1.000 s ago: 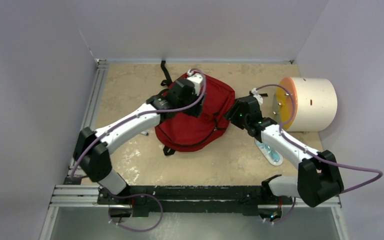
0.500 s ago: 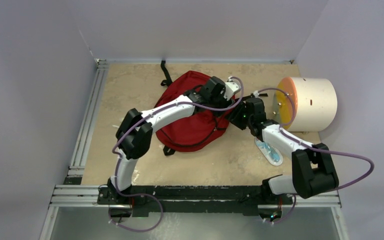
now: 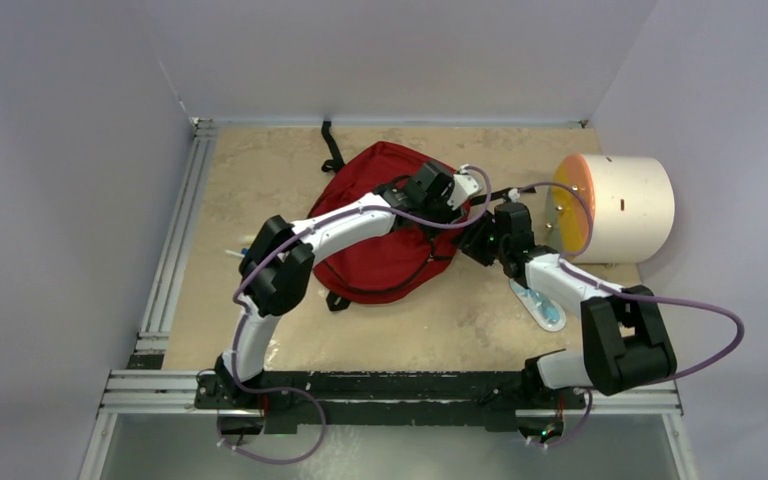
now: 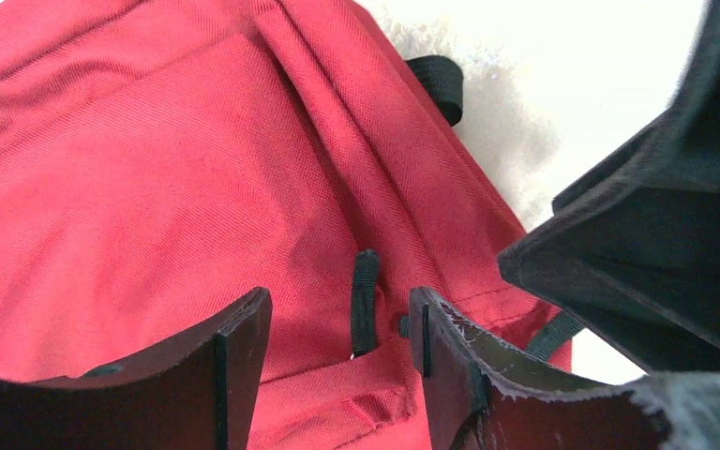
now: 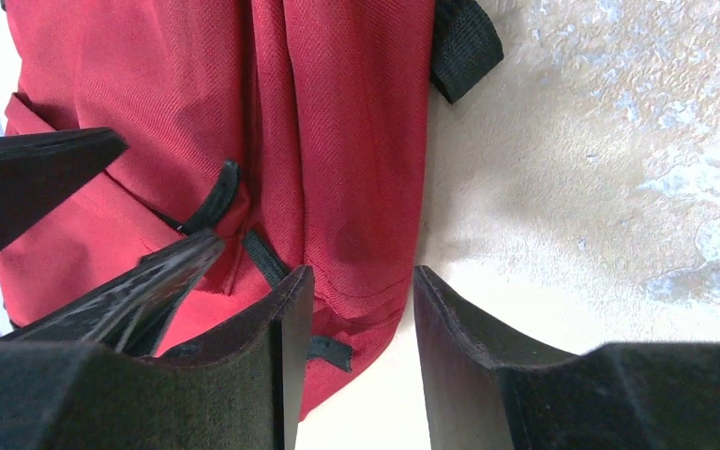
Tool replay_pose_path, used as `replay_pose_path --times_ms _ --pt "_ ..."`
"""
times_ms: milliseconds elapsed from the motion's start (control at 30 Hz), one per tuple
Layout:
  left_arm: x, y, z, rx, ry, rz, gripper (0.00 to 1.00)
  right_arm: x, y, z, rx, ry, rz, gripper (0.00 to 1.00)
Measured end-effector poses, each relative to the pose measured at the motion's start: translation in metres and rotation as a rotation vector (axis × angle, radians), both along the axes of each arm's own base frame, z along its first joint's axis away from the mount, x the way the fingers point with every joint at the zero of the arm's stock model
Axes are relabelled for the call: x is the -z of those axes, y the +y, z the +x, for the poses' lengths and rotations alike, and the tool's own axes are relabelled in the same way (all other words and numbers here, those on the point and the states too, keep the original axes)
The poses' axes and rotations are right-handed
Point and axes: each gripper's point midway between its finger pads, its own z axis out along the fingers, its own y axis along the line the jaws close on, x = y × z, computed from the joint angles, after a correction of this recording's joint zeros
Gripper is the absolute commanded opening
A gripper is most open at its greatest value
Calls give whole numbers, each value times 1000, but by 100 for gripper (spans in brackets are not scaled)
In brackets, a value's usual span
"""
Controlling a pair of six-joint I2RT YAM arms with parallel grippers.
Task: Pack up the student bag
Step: Unzip the student bag at the center of the board.
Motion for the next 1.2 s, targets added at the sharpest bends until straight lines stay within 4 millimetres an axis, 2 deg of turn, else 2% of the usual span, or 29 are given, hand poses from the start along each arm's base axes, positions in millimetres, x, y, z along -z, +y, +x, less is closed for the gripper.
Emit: replay_pose_path --times_ms 233,333,433,533,867,1200 --pt "29 4 4 -5 11 69 56 4 4 3 -11 3 11 47" --pt "33 6 6 -7 7 85 52 11 4 2 -13 21 8 47" --pt "33 8 8 -14 -10 102 44 12 4 2 -13 24 9 46" --pt "34 10 9 -23 -21 114 28 11 4 3 -14 20 12 46" --pt "33 12 14 -54 -51 134 1 12 5 1 -22 23 21 46" --pt "25 11 14 -87 -51 95 0 20 6 1 -25 42 18 45"
